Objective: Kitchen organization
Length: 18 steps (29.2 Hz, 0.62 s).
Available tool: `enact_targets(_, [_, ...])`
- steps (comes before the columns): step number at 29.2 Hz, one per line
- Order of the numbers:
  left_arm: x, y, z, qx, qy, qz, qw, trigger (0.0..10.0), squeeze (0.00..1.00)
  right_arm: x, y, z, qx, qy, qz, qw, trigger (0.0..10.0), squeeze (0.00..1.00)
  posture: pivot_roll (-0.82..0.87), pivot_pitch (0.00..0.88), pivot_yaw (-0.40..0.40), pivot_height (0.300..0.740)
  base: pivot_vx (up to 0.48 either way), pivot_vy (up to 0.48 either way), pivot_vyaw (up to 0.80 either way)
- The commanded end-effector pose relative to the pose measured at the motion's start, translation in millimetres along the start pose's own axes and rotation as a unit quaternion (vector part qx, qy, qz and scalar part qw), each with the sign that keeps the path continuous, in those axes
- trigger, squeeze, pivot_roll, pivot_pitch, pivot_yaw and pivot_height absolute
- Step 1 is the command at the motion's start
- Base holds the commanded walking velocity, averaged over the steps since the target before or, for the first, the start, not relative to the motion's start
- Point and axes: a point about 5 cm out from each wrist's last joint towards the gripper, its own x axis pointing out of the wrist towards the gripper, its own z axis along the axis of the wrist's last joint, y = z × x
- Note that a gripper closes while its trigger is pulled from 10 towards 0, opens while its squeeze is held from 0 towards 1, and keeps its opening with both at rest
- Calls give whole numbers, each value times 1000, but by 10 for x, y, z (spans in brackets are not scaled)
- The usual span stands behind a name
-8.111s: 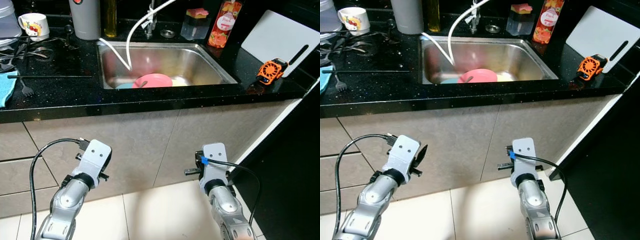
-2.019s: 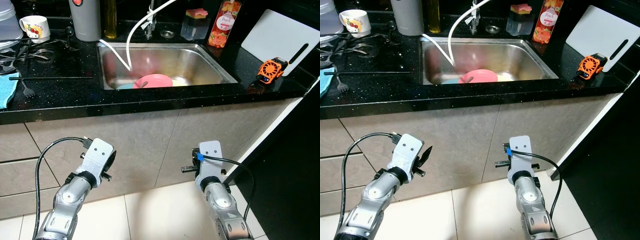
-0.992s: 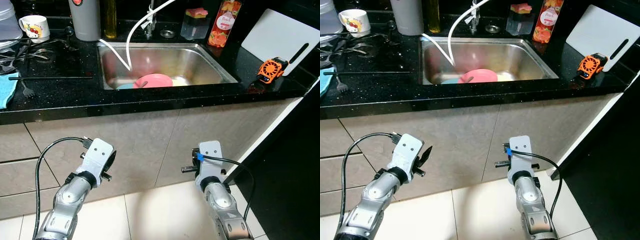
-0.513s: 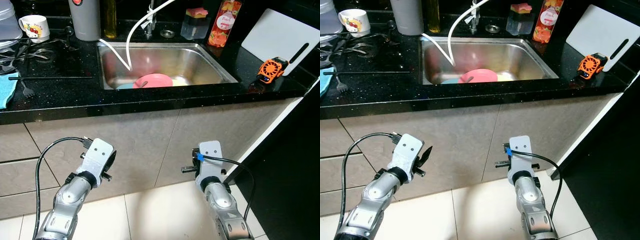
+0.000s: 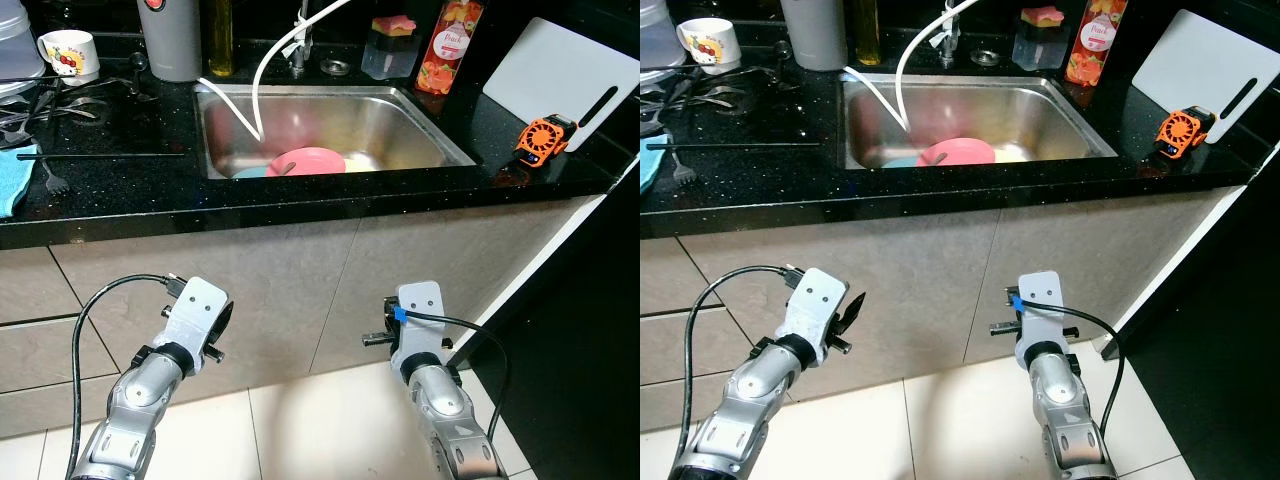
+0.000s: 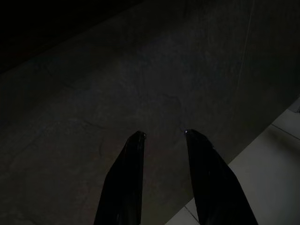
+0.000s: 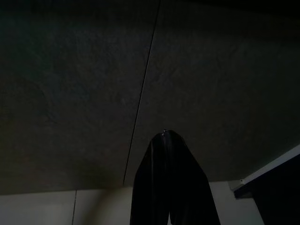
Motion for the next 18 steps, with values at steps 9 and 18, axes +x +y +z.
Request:
enact_targets(9, [7,-53,-29,0,4,-10,1000,10000,0,-4,-38,-36,0,8,-5,1000,10000,0,177,48,-79,740,0,0,0])
enact_targets(18, [5,-52,-21,0,4,-10,1000,10000,0,-4,-49,-26,4,7,-8,1000,10000,0,178,56,-79,740,0,0,0])
